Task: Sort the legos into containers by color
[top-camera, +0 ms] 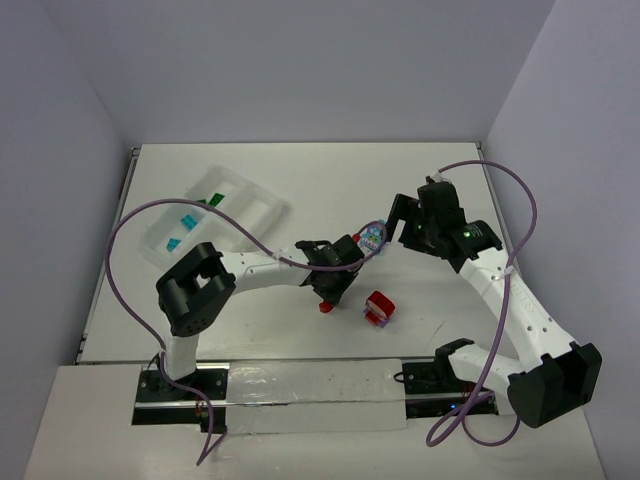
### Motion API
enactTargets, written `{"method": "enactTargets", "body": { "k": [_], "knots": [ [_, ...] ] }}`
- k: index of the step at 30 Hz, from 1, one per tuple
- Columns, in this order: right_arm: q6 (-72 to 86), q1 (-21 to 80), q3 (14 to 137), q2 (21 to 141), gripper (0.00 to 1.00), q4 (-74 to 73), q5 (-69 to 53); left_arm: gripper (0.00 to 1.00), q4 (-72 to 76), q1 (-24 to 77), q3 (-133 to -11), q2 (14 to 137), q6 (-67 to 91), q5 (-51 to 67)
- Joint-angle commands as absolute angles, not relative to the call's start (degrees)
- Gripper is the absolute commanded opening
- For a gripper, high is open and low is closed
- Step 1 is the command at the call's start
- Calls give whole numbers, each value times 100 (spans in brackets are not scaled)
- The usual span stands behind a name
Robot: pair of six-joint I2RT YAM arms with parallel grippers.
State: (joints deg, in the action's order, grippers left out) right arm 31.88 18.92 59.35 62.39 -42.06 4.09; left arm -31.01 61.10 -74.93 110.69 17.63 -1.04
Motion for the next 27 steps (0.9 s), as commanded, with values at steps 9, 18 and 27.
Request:
{"method": "enactTargets", "body": {
  "k": [9,18,27],
  "knots": [
    [3148,1870,6120,6217,93,-4048,404,0,-3807,4854,-8196,9983,1550,-477],
    [3168,1863,6065,6184,93,-3969,362,0,-4000,3154,-9168,9875,2256,-745],
    [3190,1863,6002,6108,93,-3947,289,0,-3424,2343,-9365,10381,2820,-1258]
  ]
}}
